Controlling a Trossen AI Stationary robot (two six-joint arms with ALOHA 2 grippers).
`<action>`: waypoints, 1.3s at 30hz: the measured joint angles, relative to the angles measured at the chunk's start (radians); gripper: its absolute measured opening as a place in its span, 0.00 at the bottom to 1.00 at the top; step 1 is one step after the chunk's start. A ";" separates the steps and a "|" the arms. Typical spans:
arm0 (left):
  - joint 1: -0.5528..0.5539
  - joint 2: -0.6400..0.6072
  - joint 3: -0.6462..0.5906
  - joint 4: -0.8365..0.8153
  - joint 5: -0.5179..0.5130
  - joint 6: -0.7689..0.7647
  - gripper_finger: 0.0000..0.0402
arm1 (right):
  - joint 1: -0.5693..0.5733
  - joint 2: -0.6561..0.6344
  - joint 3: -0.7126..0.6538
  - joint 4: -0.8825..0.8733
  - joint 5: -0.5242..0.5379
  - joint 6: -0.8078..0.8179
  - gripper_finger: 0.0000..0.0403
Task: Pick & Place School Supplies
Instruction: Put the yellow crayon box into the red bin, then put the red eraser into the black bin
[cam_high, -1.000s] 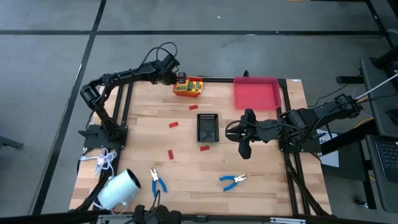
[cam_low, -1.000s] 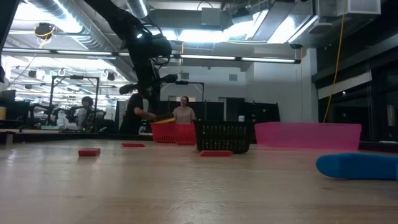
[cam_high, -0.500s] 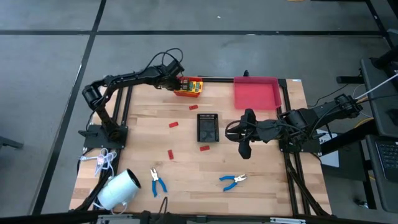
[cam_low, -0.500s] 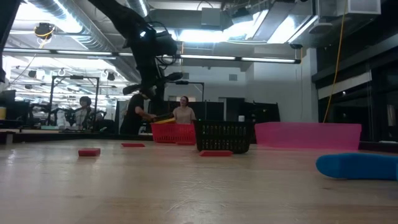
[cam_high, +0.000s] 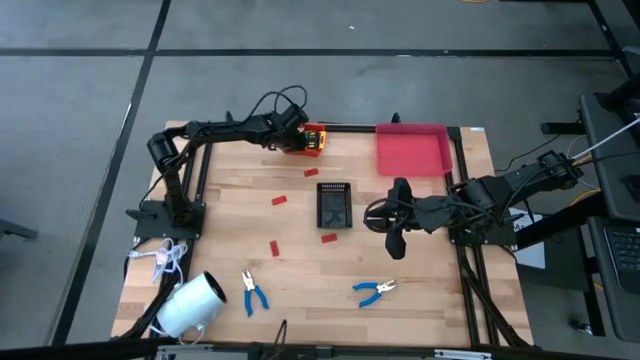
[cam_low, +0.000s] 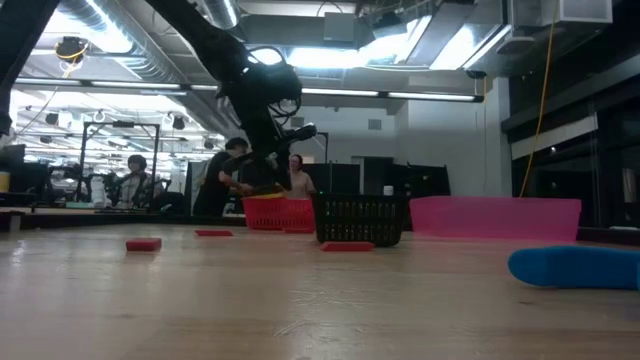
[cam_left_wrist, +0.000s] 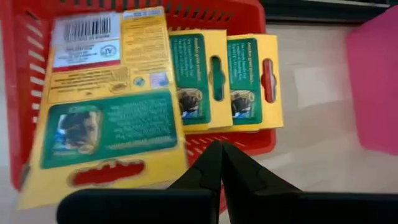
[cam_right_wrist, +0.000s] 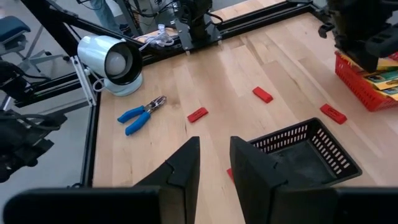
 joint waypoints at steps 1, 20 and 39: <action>0.000 0.000 0.000 -0.004 0.000 -0.002 0.01 | 0.004 0.000 0.000 0.000 0.007 0.000 0.23; 0.002 -0.024 0.000 -0.022 -0.085 -0.002 0.00 | 0.018 0.000 0.000 0.000 0.044 0.015 0.23; -0.380 -0.277 -0.020 -0.469 -0.049 0.545 0.01 | 0.034 -0.093 0.000 0.022 0.104 -0.011 0.23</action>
